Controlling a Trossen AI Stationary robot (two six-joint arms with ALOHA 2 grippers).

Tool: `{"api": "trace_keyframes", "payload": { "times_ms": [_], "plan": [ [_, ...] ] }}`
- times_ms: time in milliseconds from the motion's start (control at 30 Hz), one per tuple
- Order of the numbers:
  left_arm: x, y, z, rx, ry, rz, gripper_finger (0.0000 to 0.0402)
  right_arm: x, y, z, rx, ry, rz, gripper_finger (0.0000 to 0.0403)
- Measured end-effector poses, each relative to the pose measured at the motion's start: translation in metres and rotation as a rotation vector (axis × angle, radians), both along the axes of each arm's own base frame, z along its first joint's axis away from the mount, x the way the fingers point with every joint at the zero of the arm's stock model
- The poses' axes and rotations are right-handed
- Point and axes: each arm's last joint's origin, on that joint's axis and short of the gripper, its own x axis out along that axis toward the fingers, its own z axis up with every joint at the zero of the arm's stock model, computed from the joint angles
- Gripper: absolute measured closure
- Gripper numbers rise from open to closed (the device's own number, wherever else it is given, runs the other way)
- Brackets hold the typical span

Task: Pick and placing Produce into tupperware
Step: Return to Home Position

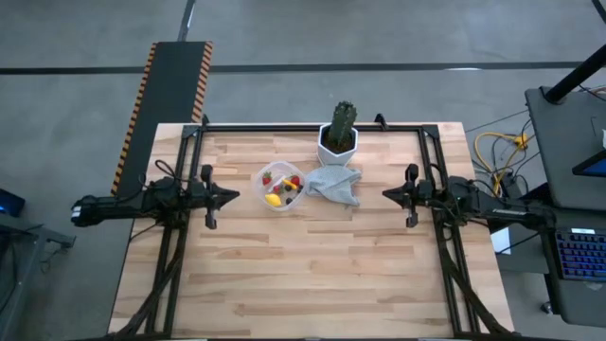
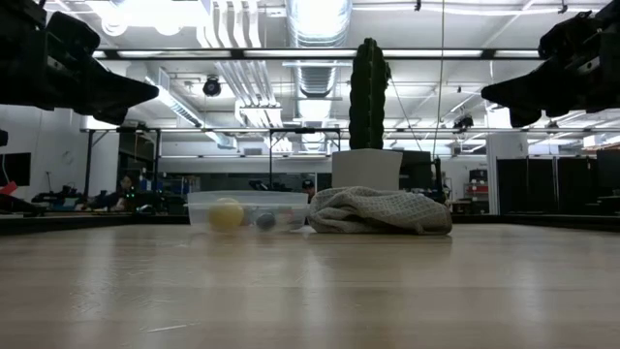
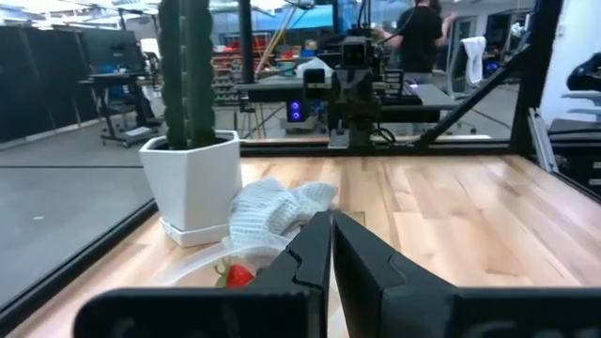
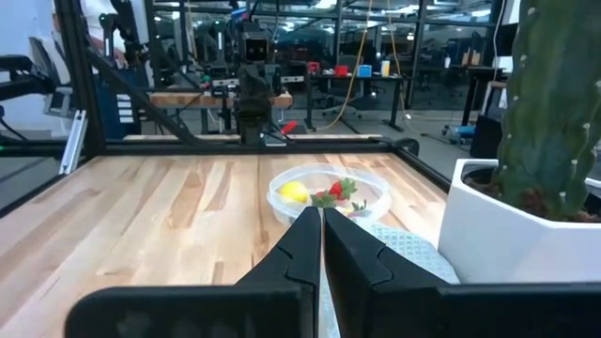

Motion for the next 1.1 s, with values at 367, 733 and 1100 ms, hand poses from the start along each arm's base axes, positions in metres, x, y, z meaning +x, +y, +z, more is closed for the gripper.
{"api": "trace_keyframes", "payload": {
  "times_ms": [367,733,1100],
  "plan": [
    [0.0004,-0.0024,-0.0006,-0.007,0.001,-0.082,0.0402,0.0009,0.0002,-0.0008,0.009,0.012,0.010,0.0394],
    [0.0006,-0.0023,-0.0010,-0.003,0.002,-0.080,0.0402,0.0009,0.0002,-0.0008,0.002,0.013,0.009,0.0394],
    [0.0009,-0.0023,-0.0013,-0.004,0.006,-0.080,0.0402,0.0009,0.0000,-0.0008,0.086,0.005,0.001,0.0394]
  ]
}}
